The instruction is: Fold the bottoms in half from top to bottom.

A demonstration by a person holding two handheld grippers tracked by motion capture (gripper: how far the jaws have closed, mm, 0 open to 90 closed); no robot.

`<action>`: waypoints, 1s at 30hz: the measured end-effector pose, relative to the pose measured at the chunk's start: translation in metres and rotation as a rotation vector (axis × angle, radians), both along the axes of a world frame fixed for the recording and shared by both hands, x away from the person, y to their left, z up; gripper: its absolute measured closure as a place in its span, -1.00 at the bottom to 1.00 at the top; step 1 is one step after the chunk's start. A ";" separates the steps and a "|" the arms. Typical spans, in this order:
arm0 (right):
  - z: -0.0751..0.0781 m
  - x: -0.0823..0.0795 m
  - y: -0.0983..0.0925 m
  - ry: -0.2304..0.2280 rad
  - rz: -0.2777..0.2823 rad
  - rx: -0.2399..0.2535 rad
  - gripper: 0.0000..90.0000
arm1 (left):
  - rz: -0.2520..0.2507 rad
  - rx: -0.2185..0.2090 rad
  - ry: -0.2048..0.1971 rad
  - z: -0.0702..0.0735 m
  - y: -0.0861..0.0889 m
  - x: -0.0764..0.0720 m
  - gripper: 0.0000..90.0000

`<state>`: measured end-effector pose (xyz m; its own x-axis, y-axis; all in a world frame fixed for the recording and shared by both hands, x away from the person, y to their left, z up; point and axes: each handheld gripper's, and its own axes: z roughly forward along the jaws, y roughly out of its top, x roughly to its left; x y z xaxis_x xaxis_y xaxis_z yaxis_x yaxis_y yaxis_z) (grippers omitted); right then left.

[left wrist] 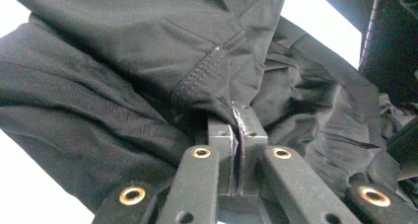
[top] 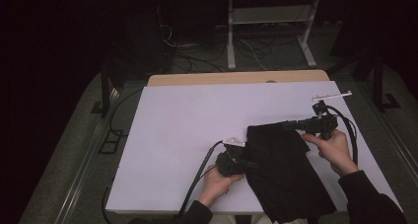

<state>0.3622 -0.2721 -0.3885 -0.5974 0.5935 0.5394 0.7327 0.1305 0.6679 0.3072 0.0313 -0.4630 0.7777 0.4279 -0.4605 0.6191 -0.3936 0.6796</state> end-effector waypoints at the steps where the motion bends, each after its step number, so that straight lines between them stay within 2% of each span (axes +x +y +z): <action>1: 0.000 -0.002 0.000 -0.003 0.002 0.003 0.85 | -0.002 0.000 -0.001 0.000 0.000 0.000 0.90; 6: 0.004 -0.022 -0.002 -0.028 0.024 -0.009 0.84 | -0.009 0.004 -0.017 -0.001 -0.002 -0.001 0.78; 9: 0.005 -0.035 -0.007 -0.033 0.029 0.008 0.85 | -0.002 0.006 -0.036 0.001 -0.002 -0.002 0.75; 11: 0.004 -0.041 -0.010 -0.035 0.033 0.015 0.85 | -0.006 -0.011 -0.045 0.003 0.000 -0.002 0.61; 15: 0.000 -0.049 -0.015 -0.031 0.040 0.017 0.84 | 0.030 -0.015 -0.062 0.008 0.005 -0.001 0.31; 19: -0.003 -0.053 -0.019 -0.031 0.052 0.025 0.84 | 0.071 -0.039 -0.075 0.012 0.013 0.001 0.14; 24: -0.004 -0.060 -0.023 -0.028 0.075 0.029 0.84 | 0.103 -0.089 -0.061 0.014 0.020 0.006 -0.16; 26: -0.005 -0.063 -0.024 -0.029 0.081 0.025 0.84 | 0.112 -0.105 -0.070 0.015 0.022 0.007 -0.23; 30: -0.008 -0.069 -0.028 -0.023 0.096 0.020 0.84 | 0.129 -0.107 -0.102 0.015 0.024 0.008 -0.40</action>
<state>0.2936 -0.2998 -0.3965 -0.6631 0.5222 0.5362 0.7022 0.1859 0.6873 0.3149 0.0548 -0.4478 0.7643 0.4801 -0.4306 0.5858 -0.2377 0.7748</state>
